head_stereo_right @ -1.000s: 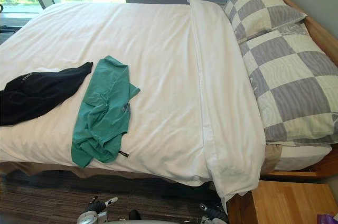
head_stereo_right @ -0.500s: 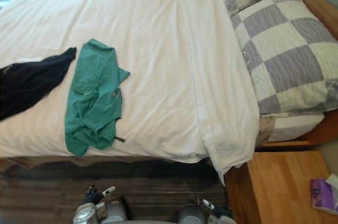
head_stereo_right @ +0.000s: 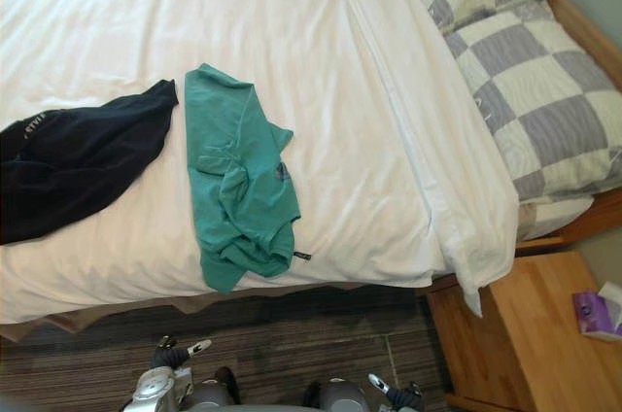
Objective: Tidy the bed and pick cloth on bed and put in laundry
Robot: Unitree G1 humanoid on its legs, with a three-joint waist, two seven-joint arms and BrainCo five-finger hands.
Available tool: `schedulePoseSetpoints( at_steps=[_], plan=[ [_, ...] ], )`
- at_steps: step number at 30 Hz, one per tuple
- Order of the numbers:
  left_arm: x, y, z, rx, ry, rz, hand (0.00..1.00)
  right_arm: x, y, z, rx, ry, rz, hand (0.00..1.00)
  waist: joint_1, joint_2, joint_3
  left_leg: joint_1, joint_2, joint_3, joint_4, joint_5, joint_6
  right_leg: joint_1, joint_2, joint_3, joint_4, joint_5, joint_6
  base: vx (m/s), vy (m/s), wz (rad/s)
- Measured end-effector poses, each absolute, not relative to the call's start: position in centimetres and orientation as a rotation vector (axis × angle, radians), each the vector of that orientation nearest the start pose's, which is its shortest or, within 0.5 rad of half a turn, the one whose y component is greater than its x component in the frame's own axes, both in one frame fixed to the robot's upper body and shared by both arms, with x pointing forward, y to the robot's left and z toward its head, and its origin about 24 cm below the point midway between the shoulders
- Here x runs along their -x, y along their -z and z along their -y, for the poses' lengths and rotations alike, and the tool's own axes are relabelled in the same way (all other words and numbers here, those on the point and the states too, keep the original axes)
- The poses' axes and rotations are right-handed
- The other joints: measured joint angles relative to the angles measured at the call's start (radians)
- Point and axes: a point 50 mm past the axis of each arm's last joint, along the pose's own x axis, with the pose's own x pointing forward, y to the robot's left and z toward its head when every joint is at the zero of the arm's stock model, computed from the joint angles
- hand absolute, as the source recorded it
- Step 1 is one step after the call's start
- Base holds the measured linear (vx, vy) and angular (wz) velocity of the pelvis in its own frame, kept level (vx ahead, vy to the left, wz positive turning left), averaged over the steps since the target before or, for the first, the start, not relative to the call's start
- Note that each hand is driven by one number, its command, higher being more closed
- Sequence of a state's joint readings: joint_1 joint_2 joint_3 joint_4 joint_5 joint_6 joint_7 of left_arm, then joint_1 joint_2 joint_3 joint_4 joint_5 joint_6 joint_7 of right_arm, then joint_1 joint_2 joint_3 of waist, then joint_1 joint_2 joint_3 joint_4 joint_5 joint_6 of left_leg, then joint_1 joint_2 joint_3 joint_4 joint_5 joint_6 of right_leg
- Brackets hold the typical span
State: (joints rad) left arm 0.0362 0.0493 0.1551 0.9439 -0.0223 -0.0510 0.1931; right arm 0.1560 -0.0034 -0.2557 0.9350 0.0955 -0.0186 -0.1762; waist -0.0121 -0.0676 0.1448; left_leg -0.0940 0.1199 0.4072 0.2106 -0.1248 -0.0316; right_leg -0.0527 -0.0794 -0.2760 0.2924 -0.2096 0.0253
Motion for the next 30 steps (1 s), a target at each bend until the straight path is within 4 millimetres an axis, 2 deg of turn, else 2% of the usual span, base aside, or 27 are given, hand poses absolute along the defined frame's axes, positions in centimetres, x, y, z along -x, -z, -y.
schedulePoseSetpoints(
  at_steps=[2,3,7,11,13,14,15,16,17,18,20,21,22,23,24,25,26,27,28,29,30],
  plan=[
    [-13.4,14.6,-19.4,-0.049,-0.336,-0.946,0.00,-8.2,15.7,20.3,-0.100,0.495,-1.059,0.00,-0.003,0.019,0.000,0.014,-0.040,-0.012,-0.045,0.032,0.005,0.037,-0.015,0.004,-0.084,0.000,-0.002,-0.09,0.039,0.15],
    [-13.5,14.6,-19.1,-0.060,-0.316,-0.943,0.00,-8.1,15.8,20.3,-0.099,0.491,-1.065,0.00,0.000,0.020,0.000,0.021,-0.059,-0.021,-0.079,0.053,0.005,0.055,-0.025,0.005,-0.127,0.000,-0.001,-0.10,0.005,0.23],
    [-13.3,14.6,-19.2,-0.069,-0.297,-0.940,0.00,-8.6,16.0,20.3,-0.054,0.446,-1.091,0.00,0.011,0.023,0.002,0.020,-0.068,-0.034,-0.102,0.082,0.003,0.078,-0.014,0.011,-0.189,0.037,-0.002,-0.11,-0.005,0.00],
    [-13.5,14.5,-19.1,-0.075,-0.286,-0.931,0.00,-9.3,15.8,20.7,0.035,0.388,-1.084,0.00,0.016,0.042,0.018,0.003,-0.040,-0.016,-0.014,0.045,0.003,0.084,-0.026,0.011,-0.166,0.049,0.003,-0.12,0.047,-0.10],
    [-13.1,14.6,-19.1,-0.074,-0.288,-0.943,0.00,-9.3,15.7,21.3,0.044,0.398,-1.086,0.00,0.017,0.063,0.033,-0.005,-0.033,0.010,0.021,-0.018,0.007,0.075,-0.038,0.014,-0.118,0.027,0.016,-0.16,0.149,-0.02],
    [-13.0,14.7,-19.2,-0.076,-0.288,-0.948,0.00,-8.7,15.8,21.8,0.042,0.419,-1.100,0.00,0.009,0.070,0.026,-0.013,-0.035,0.043,0.030,-0.040,-0.016,0.059,-0.060,0.011,-0.097,0.019,0.026,-0.10,0.161,0.17],
    [-12.6,14.8,-19.3,-0.078,-0.291,-0.961,0.00,-8.3,15.9,21.4,0.027,0.420,-1.109,0.00,0.004,0.037,0.025,-0.011,-0.028,0.075,0.060,-0.062,-0.024,0.055,-0.085,0.007,-0.098,0.012,0.023,-0.06,0.196,0.38],
    [-12.8,14.6,-20.0,-0.095,-0.295,-0.953,0.00,-7.5,16.2,21.2,0.002,0.434,-1.135,0.00,0.000,0.029,0.027,-0.051,0.028,0.099,0.192,-0.104,0.021,0.036,-0.142,0.001,-0.055,-0.003,0.023,-0.02,0.190,0.35],
    [-12.8,14.6,-20.3,-0.095,-0.300,-0.954,0.00,-7.4,16.2,21.3,-0.003,0.442,-1.141,0.00,-0.001,0.025,0.027,-0.070,0.058,0.087,0.232,-0.107,0.022,0.026,-0.163,0.001,-0.037,-0.010,0.033,-0.02,0.277,0.43],
    [-12.6,14.7,-20.3,-0.099,-0.300,-0.959,0.00,-6.7,16.3,21.5,-0.011,0.461,-1.162,0.00,-0.015,0.024,0.028,-0.095,0.119,0.032,0.254,-0.098,0.008,0.016,-0.196,-0.002,-0.006,-0.021,0.061,0.01,0.253,0.32],
    [-12.2,14.9,-19.9,-0.088,-0.297,-0.968,0.00,-6.2,16.2,22.7,0.011,0.487,-1.172,0.00,-0.029,0.056,0.024,-0.105,0.196,-0.087,0.207,-0.075,-0.030,-0.001,-0.238,0.005,0.054,-0.039,0.119,0.07,0.408,0.20],
    [-12.0,15.0,-19.6,-0.082,-0.296,-0.974,0.00,-6.0,16.1,23.5,0.034,0.497,-1.180,0.00,-0.028,0.069,0.017,-0.101,0.226,-0.207,0.161,-0.059,-0.053,-0.013,-0.280,0.019,0.094,-0.051,0.166,0.11,0.483,0.02],
    [-12.0,15.0,-19.5,-0.081,-0.296,-0.976,0.00,-6.0,16.1,23.6,0.036,0.498,-1.182,0.00,-0.028,0.071,0.016,-0.099,0.230,-0.227,0.152,-0.058,-0.055,-0.013,-0.288,0.022,0.097,-0.051,0.176,0.12,0.569,-0.05],
    [-11.8,15.1,-19.3,-0.081,-0.295,-0.981,0.00,-5.9,16.1,23.9,0.045,0.506,-1.188,0.00,-0.028,0.082,0.009,-0.093,0.231,-0.290,0.129,-0.046,-0.072,-0.010,-0.310,0.026,0.087,-0.039,0.216,0.14,0.692,-0.03],
    [-11.4,15.3,-18.9,-0.095,-0.266,-0.996,0.00,-6.0,15.9,24.3,0.056,0.513,-1.178,0.00,-0.028,0.108,-0.008,-0.098,0.226,-0.313,0.105,-0.008,-0.186,0.005,-0.321,0.027,0.044,-0.009,0.222,0.15,0.731,0.00],
    [-11.8,15.1,-19.5,-0.104,-0.273,-0.983,0.00,-6.3,16.2,23.4,0.034,0.500,-1.183,0.00,-0.027,0.082,-0.011,-0.103,0.197,-0.300,0.137,-0.020,-0.218,0.023,-0.360,0.034,0.012,0.019,0.221,0.17,0.738,0.15],
    [-12.4,14.8,-20.3,-0.136,-0.276,-0.964,0.00,-6.4,16.5,22.1,-0.002,0.480,-1.189,0.00,-0.030,0.042,-0.026,-0.129,0.130,-0.309,0.171,-0.042,-0.190,0.041,-0.397,0.037,-0.062,0.162,0.216,0.15,0.714,0.25],
    [-12.7,14.6,-21.1,-0.173,-0.267,-0.953,0.00,-6.5,16.5,21.6,-0.023,0.476,-1.183,0.00,-0.028,0.043,-0.028,-0.157,0.105,-0.305,0.206,-0.055,-0.169,0.029,-0.412,0.050,-0.095,0.321,0.195,0.13,0.693,0.15],
    [-12.7,14.6,-21.4,-0.185,-0.265,-0.954,0.00,-6.7,16.5,21.5,-0.027,0.462,-1.181,0.00,-0.025,0.041,-0.030,-0.154,0.099,-0.295,0.207,-0.063,-0.152,0.010,-0.417,0.051,-0.097,0.396,0.164,0.11,0.637,-0.11],
    [-12.3,14.6,-21.8,-0.198,-0.272,-0.962,0.00,-7.5,16.4,21.4,-0.013,0.434,-1.168,0.00,-0.017,0.040,-0.031,-0.131,0.096,-0.257,0.181,-0.072,-0.113,-0.037,-0.430,0.016,-0.043,0.441,0.008,0.13,0.522,-0.29],
    [-12.0,14.7,-22.1,-0.203,-0.275,-0.974,0.00,-8.0,16.3,21.1,0.013,0.397,-1.156,0.00,-0.014,0.040,-0.031,-0.106,0.087,-0.233,0.146,-0.062,-0.091,-0.070,-0.422,-0.024,0.028,0.372,-0.044,0.13,0.468,-0.35]
  ],
)
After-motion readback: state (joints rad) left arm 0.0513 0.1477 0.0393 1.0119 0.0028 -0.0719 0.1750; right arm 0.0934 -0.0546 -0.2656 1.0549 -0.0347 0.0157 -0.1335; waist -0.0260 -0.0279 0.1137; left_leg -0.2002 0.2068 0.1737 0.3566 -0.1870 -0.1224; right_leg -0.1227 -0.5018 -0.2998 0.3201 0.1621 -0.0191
